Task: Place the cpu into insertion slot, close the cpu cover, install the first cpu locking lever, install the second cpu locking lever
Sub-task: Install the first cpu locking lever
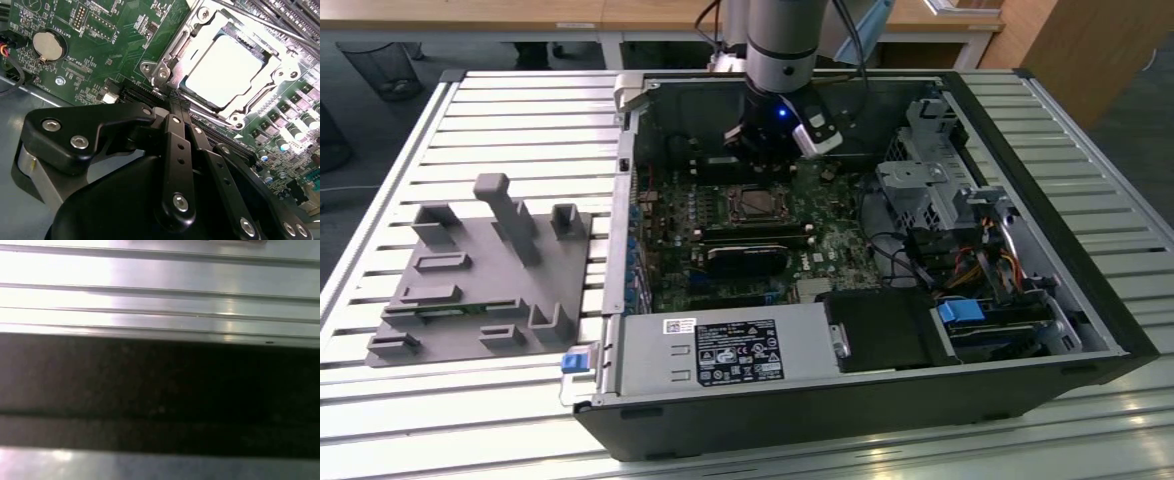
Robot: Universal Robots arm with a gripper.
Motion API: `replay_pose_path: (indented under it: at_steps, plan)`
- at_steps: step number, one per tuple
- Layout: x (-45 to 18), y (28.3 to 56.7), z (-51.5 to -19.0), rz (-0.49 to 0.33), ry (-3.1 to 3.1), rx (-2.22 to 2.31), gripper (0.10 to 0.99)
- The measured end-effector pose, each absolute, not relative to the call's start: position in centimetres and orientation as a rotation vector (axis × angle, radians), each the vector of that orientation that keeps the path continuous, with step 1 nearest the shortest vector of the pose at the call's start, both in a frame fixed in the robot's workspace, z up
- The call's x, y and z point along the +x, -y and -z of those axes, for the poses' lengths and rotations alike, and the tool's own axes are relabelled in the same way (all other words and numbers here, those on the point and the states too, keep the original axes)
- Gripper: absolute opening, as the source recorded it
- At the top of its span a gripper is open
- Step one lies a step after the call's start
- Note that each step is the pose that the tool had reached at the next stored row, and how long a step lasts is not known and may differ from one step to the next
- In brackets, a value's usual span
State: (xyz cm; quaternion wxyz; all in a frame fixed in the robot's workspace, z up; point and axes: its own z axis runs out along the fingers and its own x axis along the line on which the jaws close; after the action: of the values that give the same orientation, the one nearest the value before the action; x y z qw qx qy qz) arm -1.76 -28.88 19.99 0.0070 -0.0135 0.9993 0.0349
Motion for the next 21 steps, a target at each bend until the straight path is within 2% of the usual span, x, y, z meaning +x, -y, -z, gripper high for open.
replay_pose_path:
  at_steps: [7, 21]
  plan:
    - [-1.75, 28.84, -19.81, -0.072, -3.127, -0.043, 0.122]
    - [-1.60, 28.43, -19.93, -0.076, -3.126, -0.043, 0.122]
